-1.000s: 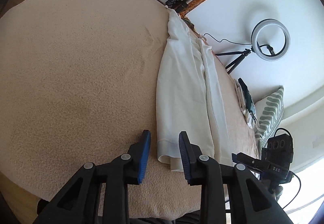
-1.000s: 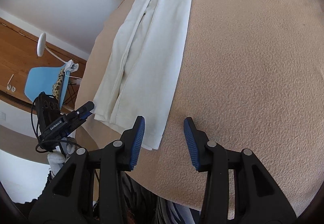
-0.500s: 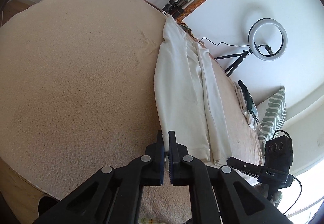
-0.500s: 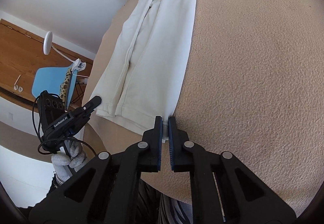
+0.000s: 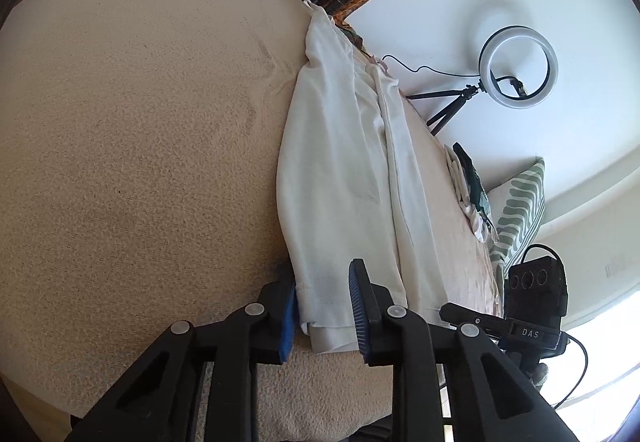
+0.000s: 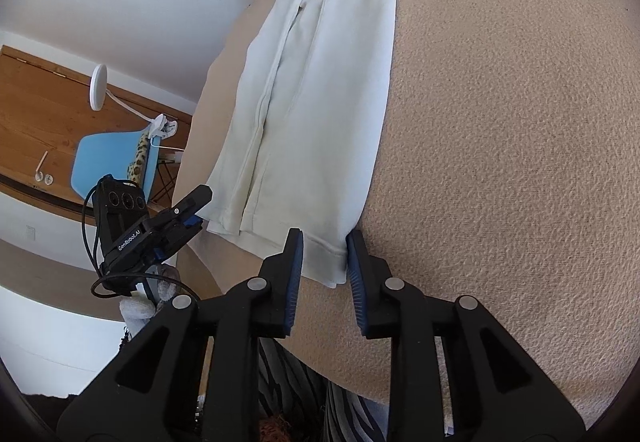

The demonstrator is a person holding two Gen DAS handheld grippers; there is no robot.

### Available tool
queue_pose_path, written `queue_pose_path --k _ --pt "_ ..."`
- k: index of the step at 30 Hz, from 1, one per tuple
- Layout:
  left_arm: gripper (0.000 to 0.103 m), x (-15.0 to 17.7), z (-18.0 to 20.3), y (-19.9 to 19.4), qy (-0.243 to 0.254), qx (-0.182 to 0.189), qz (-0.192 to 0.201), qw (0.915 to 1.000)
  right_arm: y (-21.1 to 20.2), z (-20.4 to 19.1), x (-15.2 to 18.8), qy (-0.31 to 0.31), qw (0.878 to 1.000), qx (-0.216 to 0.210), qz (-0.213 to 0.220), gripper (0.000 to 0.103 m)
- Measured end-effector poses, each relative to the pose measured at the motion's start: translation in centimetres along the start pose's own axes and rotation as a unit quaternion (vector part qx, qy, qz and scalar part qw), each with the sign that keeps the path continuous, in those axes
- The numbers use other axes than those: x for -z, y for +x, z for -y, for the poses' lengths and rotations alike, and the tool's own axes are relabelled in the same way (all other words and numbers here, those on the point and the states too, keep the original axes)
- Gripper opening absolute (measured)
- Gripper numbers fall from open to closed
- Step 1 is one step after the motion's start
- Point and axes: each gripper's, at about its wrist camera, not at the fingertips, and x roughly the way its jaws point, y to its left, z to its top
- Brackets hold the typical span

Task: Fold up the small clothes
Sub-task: 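Close both grippers on the hem of the camisole, then lift the hem and fold it toward the straps, then open both grippers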

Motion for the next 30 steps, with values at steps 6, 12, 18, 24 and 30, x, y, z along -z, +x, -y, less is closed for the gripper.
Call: queue_pose_path --k 6,12,18,24,30 --pt "0.002 -0.3 -0.5 0.1 0.002 0.005 -0.027 0.9996 0.0 -0.1 -0.1 -0.003 1.0 0.015 -0.007 0.009" --pt "0.0 -0.7 0.0 -0.3 -0.003 0.017 -0.034 0.9993 -0.7 0.9 -0.3 0.031 0.999 -0.018 0.001 0.007" --pt "0.0 -1.4 1.1 -0.8 0.001 0.03 -0.033 0.999 -1.6 0.9 -0.3 0.055 0.997 -0.05 0.019 0.007" --pt "0.0 -2.8 2.1 -0.9 0.006 0.038 -0.021 0.999 -2.5 0.7 -1.4 0.067 0.995 -0.063 0.04 0.007" --pt "0.0 -4.8 2.7 -0.5 0.005 0.04 -0.009 0.9991 -3.3 0.0 -3.3 0.064 0.994 -0.061 0.062 0.007"
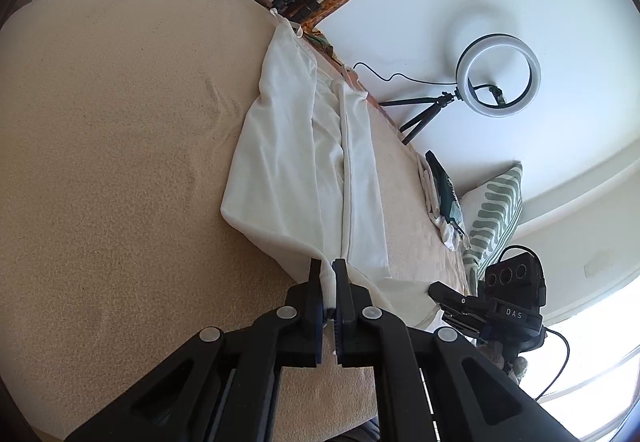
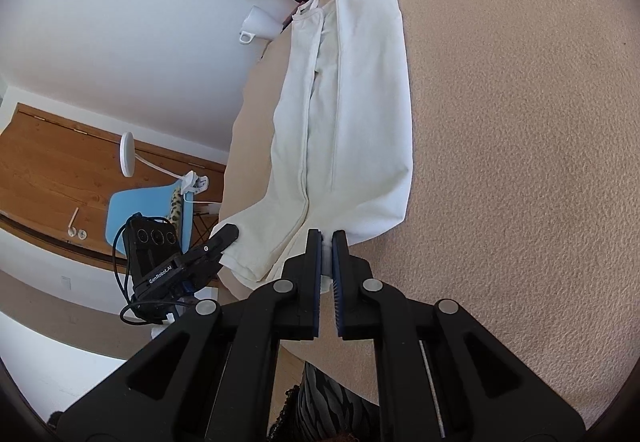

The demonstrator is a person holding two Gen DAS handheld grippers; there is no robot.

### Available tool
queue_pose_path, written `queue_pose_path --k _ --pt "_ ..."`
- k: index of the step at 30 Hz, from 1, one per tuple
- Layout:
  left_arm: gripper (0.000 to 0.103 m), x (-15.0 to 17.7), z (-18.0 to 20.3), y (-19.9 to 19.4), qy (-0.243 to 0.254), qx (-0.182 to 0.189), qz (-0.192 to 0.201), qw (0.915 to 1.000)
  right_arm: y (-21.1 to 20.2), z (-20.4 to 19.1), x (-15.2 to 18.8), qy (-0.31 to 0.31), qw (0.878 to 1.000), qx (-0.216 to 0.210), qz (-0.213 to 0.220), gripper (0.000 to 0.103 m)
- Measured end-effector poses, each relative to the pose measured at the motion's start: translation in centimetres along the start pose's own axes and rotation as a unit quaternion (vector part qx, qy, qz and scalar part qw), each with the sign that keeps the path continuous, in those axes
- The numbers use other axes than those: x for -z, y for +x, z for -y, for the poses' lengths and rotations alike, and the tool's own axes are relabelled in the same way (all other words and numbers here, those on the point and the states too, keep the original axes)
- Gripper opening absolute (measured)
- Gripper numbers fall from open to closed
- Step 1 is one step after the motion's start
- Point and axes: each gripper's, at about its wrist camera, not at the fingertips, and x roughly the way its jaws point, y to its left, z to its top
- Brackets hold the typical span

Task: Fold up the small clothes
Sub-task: 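Lift the hem and fold it toward the straps, then open both grippers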

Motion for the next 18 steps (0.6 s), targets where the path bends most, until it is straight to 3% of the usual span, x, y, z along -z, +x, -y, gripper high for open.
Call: queue_pose_path --k 9,18 --pt "0.0 -3.8 0.2 2.2 0.004 -0.016 0.009 0.9998 0.2 -0.9 -4.1 -0.002 0.999 0.023 0.027 0.007" --pt "0.0 -5.8 -0.6 4.4 -0.007 -0.039 0.01 0.9992 2.4 -0.3 -7.3 0.005 0.998 0.062 0.027 0.007"
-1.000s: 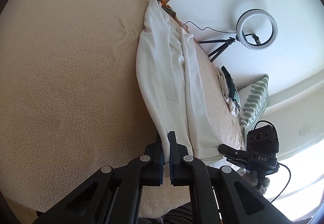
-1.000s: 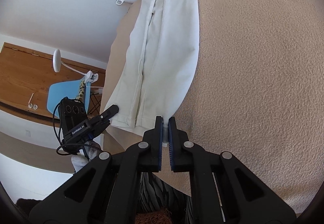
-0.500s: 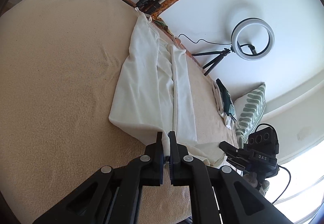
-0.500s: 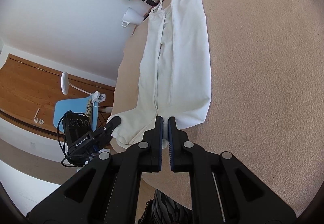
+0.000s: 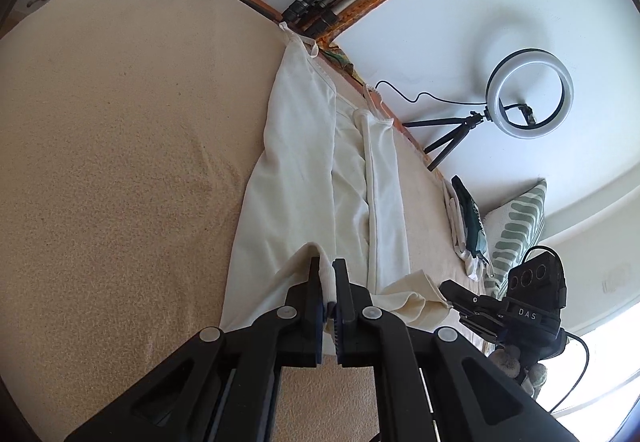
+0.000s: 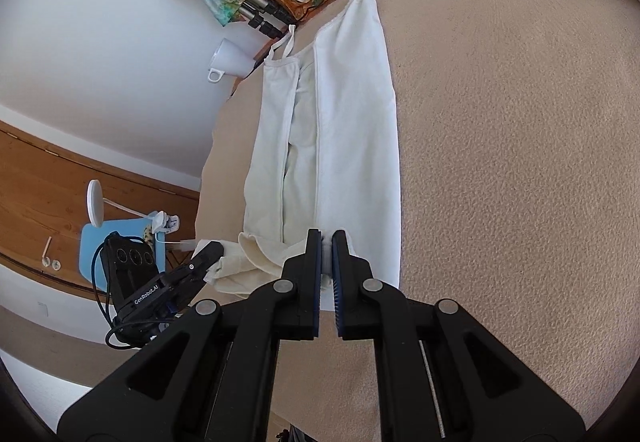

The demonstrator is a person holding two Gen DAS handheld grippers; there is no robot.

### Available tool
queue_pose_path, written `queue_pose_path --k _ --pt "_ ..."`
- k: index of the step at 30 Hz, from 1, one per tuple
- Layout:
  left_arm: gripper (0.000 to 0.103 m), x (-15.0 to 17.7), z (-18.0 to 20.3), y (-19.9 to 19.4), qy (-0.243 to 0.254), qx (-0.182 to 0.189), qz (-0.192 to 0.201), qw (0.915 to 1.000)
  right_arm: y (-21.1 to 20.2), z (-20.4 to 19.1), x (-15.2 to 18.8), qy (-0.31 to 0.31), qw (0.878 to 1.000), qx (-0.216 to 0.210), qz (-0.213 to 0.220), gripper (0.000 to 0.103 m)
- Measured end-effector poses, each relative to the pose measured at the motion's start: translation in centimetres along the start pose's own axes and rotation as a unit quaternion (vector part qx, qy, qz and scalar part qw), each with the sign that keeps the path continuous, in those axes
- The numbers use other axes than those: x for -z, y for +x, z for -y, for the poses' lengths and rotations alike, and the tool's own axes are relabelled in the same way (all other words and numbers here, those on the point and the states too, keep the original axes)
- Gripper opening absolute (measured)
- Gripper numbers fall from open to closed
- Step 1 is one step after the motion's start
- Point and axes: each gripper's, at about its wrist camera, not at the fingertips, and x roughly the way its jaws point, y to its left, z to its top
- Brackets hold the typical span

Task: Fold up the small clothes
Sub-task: 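Lift the hem and fold it toward the straps, then open both grippers, then grasp the folded hem edge again with both grippers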

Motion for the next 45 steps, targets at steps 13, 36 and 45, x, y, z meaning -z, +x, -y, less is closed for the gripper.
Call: queue_pose_path --k 13,36,45 --pt "0.03 -0.6 0.2 -1.2 0.01 -0.037 0.043 0.9984 1.5 -0.5 -1.2 -0.028 0.999 0.044 -0.007 0.026" --pt "0.015 0.2 2.5 3.1 0.151 -0.13 0.024 0.9797 3.5 -2.6 -0.3 -0.158 0.975 0.156 0.016 0.041" --pt "0.029 0.1 2.5 3.1 0.155 -0.14 0.032 0.9774 4.6 -3.3 -0.3 -0.18 0.969 0.169 0.009 0.038"
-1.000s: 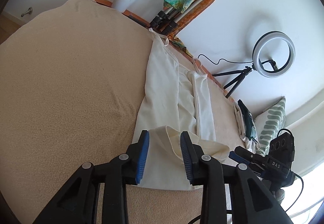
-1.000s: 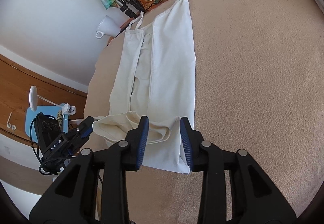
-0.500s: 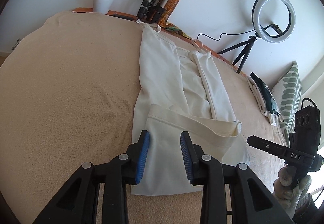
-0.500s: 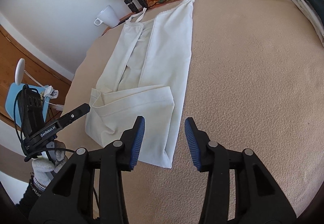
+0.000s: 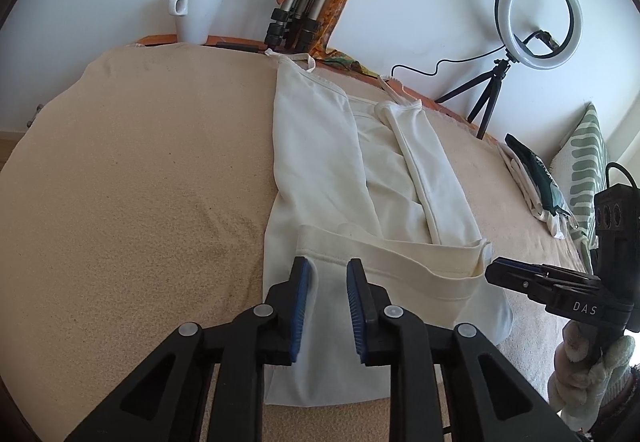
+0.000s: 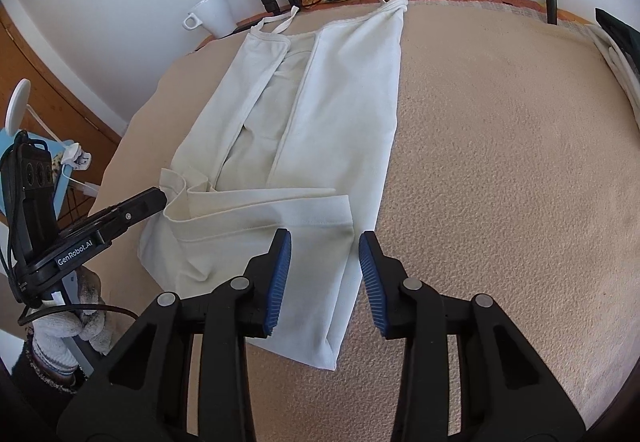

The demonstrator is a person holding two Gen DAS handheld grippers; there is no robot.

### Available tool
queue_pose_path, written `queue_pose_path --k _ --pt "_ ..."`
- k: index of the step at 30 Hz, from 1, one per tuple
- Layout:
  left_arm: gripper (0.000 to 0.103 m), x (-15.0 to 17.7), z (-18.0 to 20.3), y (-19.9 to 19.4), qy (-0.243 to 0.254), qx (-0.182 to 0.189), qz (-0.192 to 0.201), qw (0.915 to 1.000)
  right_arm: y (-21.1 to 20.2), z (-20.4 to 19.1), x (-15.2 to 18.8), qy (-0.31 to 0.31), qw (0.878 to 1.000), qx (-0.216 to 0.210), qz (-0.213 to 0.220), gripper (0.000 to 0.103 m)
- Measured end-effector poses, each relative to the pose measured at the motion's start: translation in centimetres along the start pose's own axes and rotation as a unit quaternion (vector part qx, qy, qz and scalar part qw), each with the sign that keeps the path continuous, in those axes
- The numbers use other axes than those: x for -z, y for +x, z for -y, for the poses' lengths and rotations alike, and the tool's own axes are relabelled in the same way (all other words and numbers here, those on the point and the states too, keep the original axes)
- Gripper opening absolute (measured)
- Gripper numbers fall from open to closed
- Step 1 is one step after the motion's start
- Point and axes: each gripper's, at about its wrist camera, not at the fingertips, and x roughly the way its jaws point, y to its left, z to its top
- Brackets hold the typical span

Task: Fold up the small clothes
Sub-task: 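Grasp the folded hem edge again with both grippers, then straighten the folded hem edge and open both grippers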

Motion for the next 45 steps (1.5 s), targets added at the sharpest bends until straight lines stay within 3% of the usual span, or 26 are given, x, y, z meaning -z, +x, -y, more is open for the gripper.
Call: queue_pose_path --k 1,3,7,8,10,12,14,16,19,20,22,24,27,30,34,37,39,42,44,45 --pt "0.034 0.0 -0.2 0.1 -0.007 0.001 0.001 1.0 0.1 -0.1 0.0 -0.002 1.0 0.004 -0.001 0.038" --pt "0.032 -0.1 -0.3 0.4 -0.01 0.002 -0.002 0.9999 0.2 -0.2 -0.1 -0.008 1.0 0.009 -0.002 0.038" --pt "0.016 0.0 0.0 1.0 0.003 -0.005 -0.009 0.9999 0.6 -0.5 -0.1 -0.018 1.0 0.015 -0.007 0.038" --pt "0.01 0.1 0.0 1.1 0.004 -0.008 -0.008 0.9999 0.7 -0.7 -0.1 -0.02 1.0 0.019 -0.008 0.036" --pt "0.001 0.1 -0.1 0.9 -0.002 -0.011 -0.003 0.9999 0.8 -0.8 -0.1 -0.026 0.999 0.033 -0.007 0.017" --pt "0.0 0.0 -0.4 0.4 -0.01 -0.016 0.008 0.9998 0.6 -0.8 0.0 -0.03 0.999 0.041 -0.003 0.008" --pt "0.0 -0.1 -0.6 0.1 -0.004 -0.041 0.023 0.9989 0.1 -0.6 -0.1 -0.028 0.999 0.046 0.006 0.005" --pt "0.0 0.0 -0.9 0.9 -0.003 -0.05 0.011 0.9987 -0.2 -0.2 -0.1 -0.022 0.997 0.066 0.014 0.003" --pt "0.003 0.2 -1.3 0.7 -0.012 -0.04 0.011 0.999 0.1 0.6 -0.1 -0.014 0.997 0.078 0.007 0.003" --pt "0.016 0.2 -1.2 0.3 -0.013 -0.042 0.018 0.9989 -0.1 0.7 0.0 -0.011 0.997 0.074 0.01 0.003" --pt "0.025 0.3 -0.9 -0.6 -0.009 -0.035 0.032 0.9988 -1.0 0.8 0.1 -0.006 0.997 0.07 0.022 0.003" --pt "0.025 0.4 -0.2 -1.2 0.004 -0.025 0.037 0.999 -2.0 0.7 0.1 -0.005 0.997 0.067 0.039 0.008" --pt "0.025 0.3 1.6 -1.4 0.029 0.005 0.033 0.999 -2.8 -0.2 0.2 -0.014 0.998 0.029 0.052 0.014" --pt "0.026 0.2 3.6 -0.5 0.058 0.025 0.02 0.9978 -2.4 -1.6 0.1 -0.039 0.998 0.01 0.053 0.015" --pt "0.026 0.3 5.1 1.9 0.098 -0.008 -0.003 0.9952 -0.8 -2.7 0.0 -0.055 0.998 0.008 0.04 0.015" --pt "0.026 0.5 5.0 3.3 0.11 -0.057 -0.015 0.9922 0.6 -2.3 0.0 -0.048 0.998 0.016 0.023 0.015" --pt "0.026 0.2 4.4 3.1 0.1 -0.052 -0.015 0.9935 1.3 -1.6 0.1 -0.043 0.999 0.031 0.009 0.015" --pt "0.029 -0.8 3.7 2.2 0.088 -0.042 -0.007 0.9952 0.7 -0.8 0.0 -0.034 0.999 0.017 0.001 0.015" --pt "0.035 -2.0 3.1 1.5 0.083 -0.039 0.005 0.9958 -0.1 -0.3 -0.4 -0.029 1.0 0.005 0.004 0.023" --pt "0.037 -2.8 2.8 1.3 0.079 -0.037 0.01 0.9962 -0.6 0.0 -0.8 -0.026 1.0 0.002 0.011 0.035"
